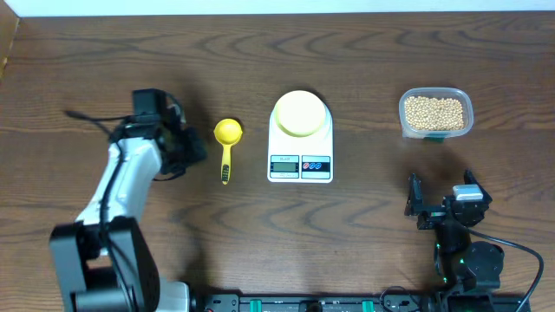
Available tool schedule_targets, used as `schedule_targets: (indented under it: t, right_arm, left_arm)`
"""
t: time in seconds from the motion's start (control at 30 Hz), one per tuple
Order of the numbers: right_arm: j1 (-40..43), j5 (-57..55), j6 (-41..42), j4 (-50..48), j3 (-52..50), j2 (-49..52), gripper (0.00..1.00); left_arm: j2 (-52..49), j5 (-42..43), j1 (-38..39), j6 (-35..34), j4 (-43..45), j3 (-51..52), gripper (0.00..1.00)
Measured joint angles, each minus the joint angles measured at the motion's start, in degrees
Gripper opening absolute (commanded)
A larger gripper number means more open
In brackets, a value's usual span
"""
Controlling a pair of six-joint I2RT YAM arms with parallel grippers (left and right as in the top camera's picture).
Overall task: Scoop item into bowl and weigh 50g on scale
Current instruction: 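Move the left gripper forward over the yellow scoop handle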
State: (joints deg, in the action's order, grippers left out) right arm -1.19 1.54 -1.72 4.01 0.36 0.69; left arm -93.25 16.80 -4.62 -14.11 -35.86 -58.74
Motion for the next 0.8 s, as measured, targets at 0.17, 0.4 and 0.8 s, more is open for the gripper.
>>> schedule_targets:
  t: [0.17, 0.4, 0.8]
  right_arm:
    - [0.0, 0.02, 0.0, 0.0, 0.0, 0.0, 0.99]
    - [0.0, 0.0, 0.0, 0.0, 0.0, 0.0, 0.99]
    - [0.0, 0.02, 0.0, 0.0, 0.0, 0.0, 0.99]
  left_arm:
    - [-1.6, 0.04, 3.61, 4.22, -0.07, 0.02, 0.66]
    - [-1.6, -2.14, 7.5, 7.1, 0.44, 0.0, 0.66]
    - [-2.32, -3.63, 10.84, 8.04, 4.74, 0.0, 0.66]
